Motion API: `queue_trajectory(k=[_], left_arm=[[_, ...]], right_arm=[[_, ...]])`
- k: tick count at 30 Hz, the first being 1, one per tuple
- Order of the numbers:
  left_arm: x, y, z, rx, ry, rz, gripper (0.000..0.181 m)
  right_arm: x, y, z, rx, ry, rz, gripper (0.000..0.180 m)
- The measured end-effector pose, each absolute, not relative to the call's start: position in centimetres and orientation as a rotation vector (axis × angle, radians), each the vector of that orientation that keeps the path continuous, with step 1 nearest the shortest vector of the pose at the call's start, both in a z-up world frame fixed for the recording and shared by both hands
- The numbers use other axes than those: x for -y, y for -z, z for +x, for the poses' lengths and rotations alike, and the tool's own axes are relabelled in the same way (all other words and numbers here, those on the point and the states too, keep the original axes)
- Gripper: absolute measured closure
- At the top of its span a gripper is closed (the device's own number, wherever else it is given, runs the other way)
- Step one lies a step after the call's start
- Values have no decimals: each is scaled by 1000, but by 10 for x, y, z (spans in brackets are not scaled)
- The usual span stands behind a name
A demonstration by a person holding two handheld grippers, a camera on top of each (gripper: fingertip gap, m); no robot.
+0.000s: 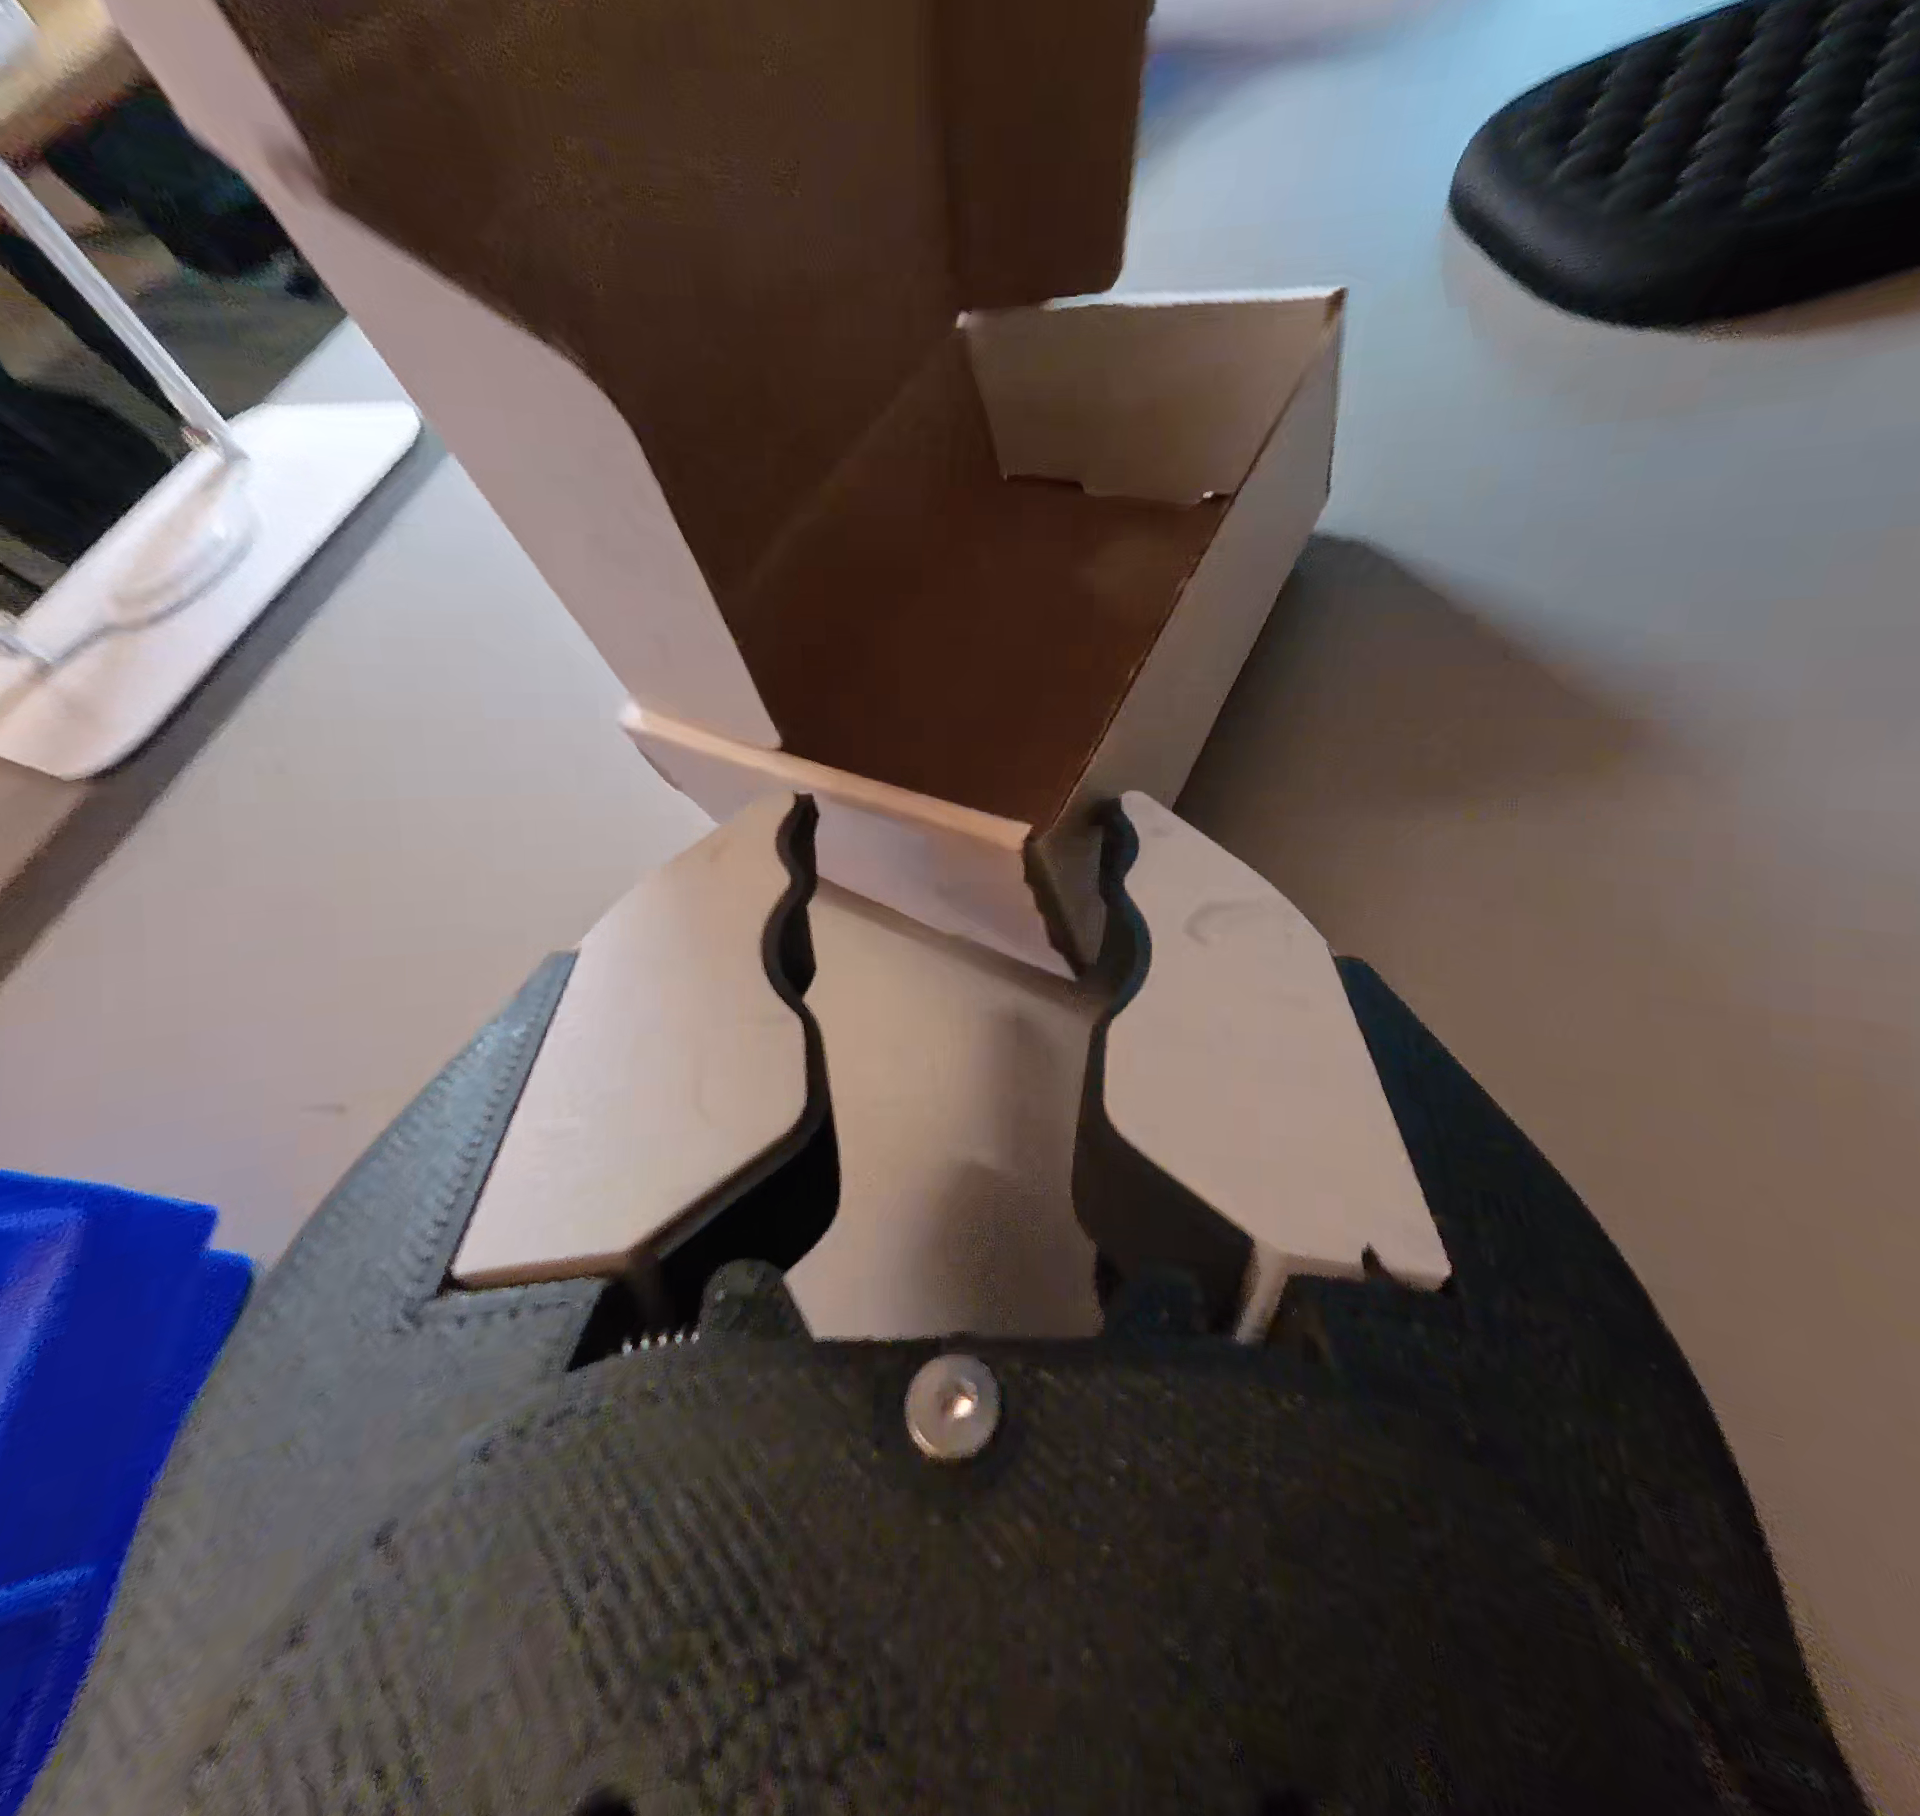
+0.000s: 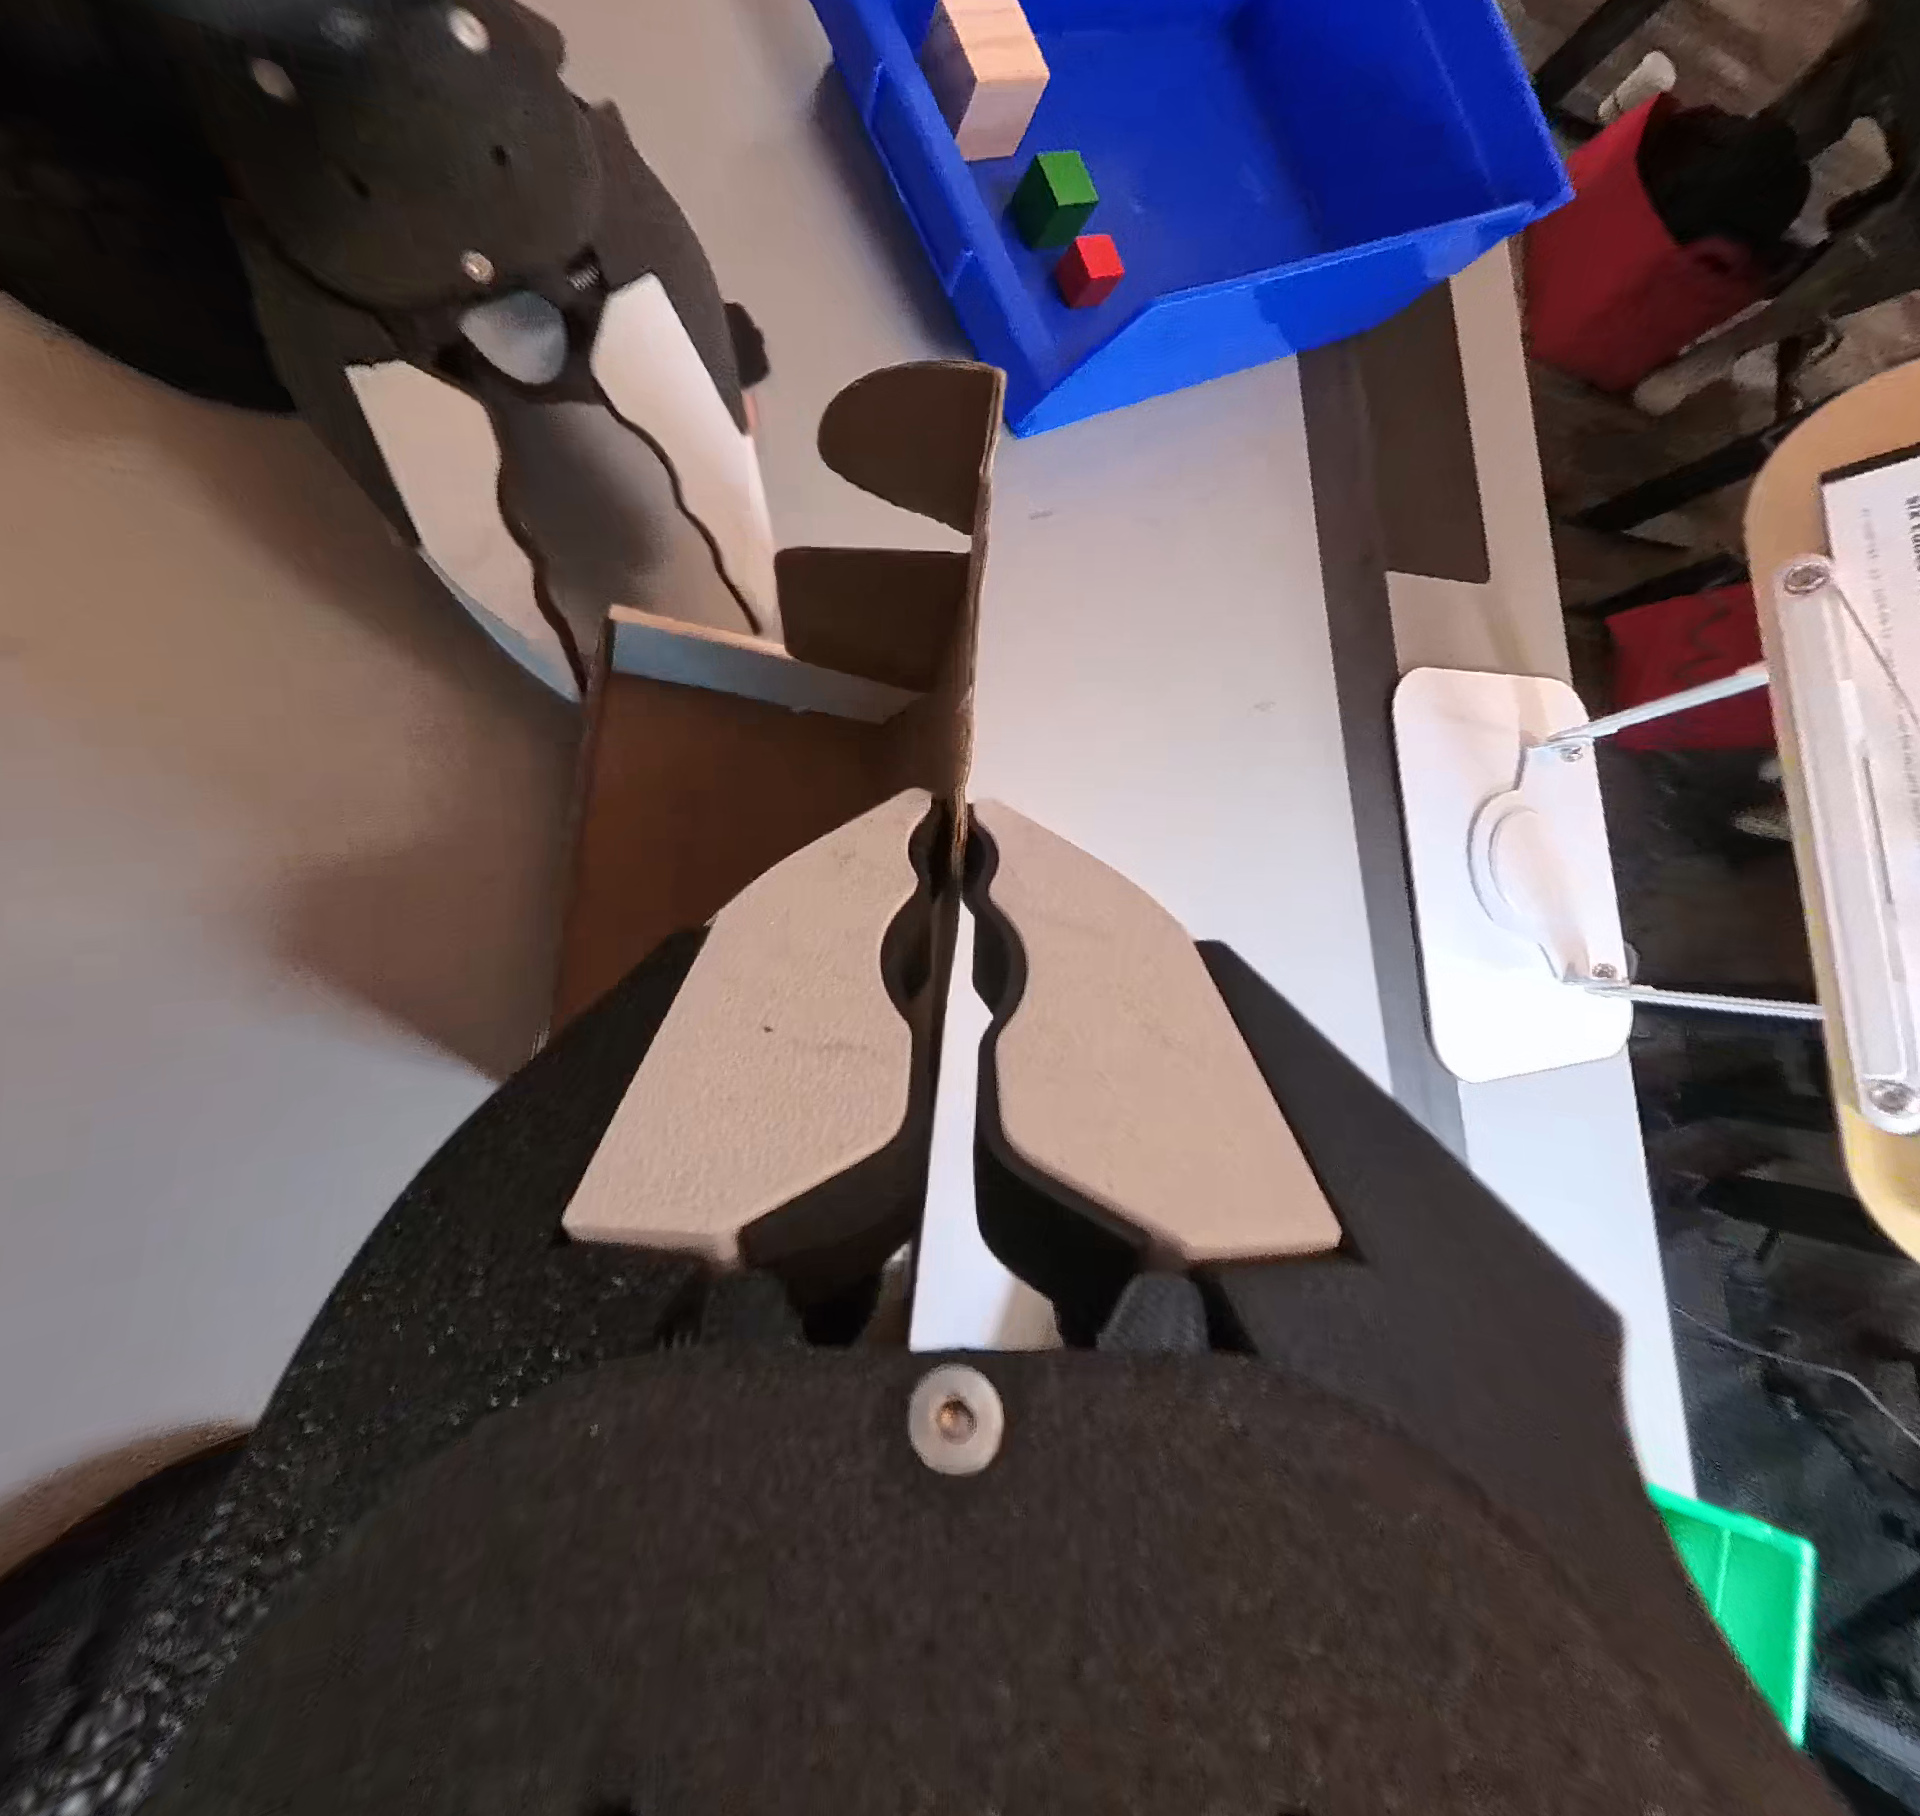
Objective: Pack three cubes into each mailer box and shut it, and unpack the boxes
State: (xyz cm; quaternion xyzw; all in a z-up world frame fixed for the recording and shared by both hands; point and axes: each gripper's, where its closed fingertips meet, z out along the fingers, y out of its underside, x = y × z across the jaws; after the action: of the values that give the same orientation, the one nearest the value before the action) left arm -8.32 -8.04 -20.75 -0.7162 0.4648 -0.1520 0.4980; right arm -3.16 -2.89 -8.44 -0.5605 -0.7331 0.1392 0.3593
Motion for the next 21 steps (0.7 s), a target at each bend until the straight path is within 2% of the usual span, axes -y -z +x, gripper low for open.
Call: queue_trajectory(k=[7,10,12,17,21], left_arm=[[90,195,-73,-1194,300,-1599,143],[88,206,-71,-1261,201,-1605,154],[87,218,-73,-1317,138,-1636,168],[90,221,-72,-1329,169,-1666,171],[94,222,-70,-1326,219,-1677,172]], right_arm=[[13,85,-41,1920,-449,-1488,178],[15,84,-46,1938,-490,-1528,178],[11,85,-48,1951,-486,-1553,178],[-28,85,-53,1944,-364,-1552,178],[-77,111,-53,1976,-150,-1588,176]])
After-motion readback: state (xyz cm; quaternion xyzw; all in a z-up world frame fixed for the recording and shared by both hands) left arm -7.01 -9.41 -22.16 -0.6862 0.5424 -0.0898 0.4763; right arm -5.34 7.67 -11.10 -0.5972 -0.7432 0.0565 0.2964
